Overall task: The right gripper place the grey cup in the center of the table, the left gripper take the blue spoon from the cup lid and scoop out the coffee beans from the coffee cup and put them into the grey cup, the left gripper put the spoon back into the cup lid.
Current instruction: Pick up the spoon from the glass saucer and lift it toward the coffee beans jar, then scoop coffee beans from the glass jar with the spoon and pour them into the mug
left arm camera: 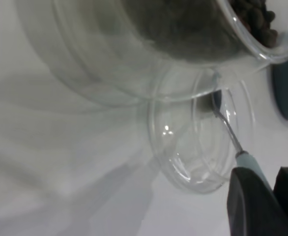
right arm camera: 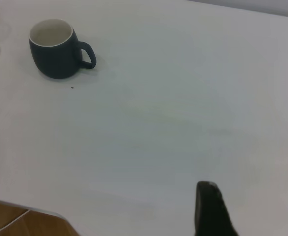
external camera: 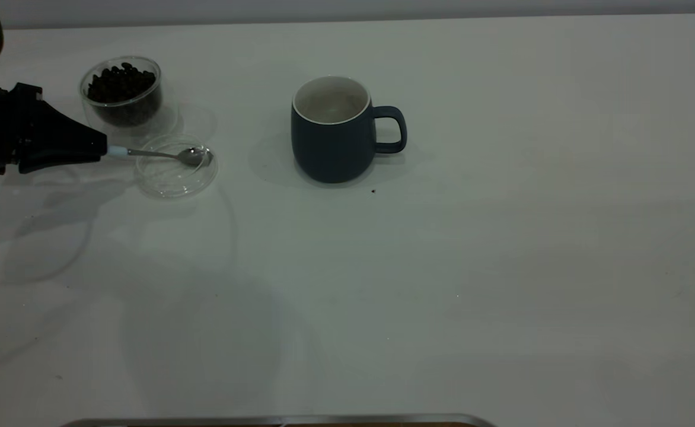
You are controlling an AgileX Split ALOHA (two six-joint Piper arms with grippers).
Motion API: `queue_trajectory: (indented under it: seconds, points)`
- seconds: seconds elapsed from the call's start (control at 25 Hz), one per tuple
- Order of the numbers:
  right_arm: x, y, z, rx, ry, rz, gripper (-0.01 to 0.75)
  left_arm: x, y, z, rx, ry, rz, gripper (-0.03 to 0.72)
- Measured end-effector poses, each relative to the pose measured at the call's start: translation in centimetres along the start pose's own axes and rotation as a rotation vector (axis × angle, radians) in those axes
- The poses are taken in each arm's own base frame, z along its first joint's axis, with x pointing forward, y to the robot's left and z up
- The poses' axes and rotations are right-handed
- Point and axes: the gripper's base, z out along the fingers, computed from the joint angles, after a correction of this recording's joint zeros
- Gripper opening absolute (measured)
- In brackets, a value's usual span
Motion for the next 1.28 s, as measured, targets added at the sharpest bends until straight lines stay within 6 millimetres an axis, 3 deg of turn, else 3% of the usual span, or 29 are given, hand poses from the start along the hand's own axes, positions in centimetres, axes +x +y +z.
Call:
queue_trajectory:
  seconds: [0.2, 0.4, 0.56, 0.84, 1.08, 1.28]
  points:
    - [0.0, 0.0, 0.0, -0.001, 0.0, 0.0, 0.451, -0.1, 0.3, -1.5, 0.043, -0.015, -0.055, 0.13]
    - [0.0, 0.0, 0.0, -0.001, 0.0, 0.0, 0.451, -1.0, 0.2, -5.3, 0.059, -0.01, -0.058, 0.13]
    - [0.0, 0.0, 0.0, -0.001, 0.0, 0.0, 0.451, -1.8, -0.9, -7.6, 0.18, 0.038, -0.062, 0.13]
    - [0.0, 0.0, 0.0, -0.002, 0.0, 0.001, 0.451, -7.0, -1.7, -9.7, 0.18, -0.063, 0.0, 0.13]
    - [0.0, 0.0, 0.0, -0.002, 0.0, 0.001, 0.451, -9.0, -1.0, -10.2, 0.085, -0.12, 0.007, 0.13]
    - [0.0, 0.0, 0.0, -0.003, 0.0, 0.001, 0.451, -7.7, 1.1, -8.6, 0.078, -0.097, -0.06, 0.13]
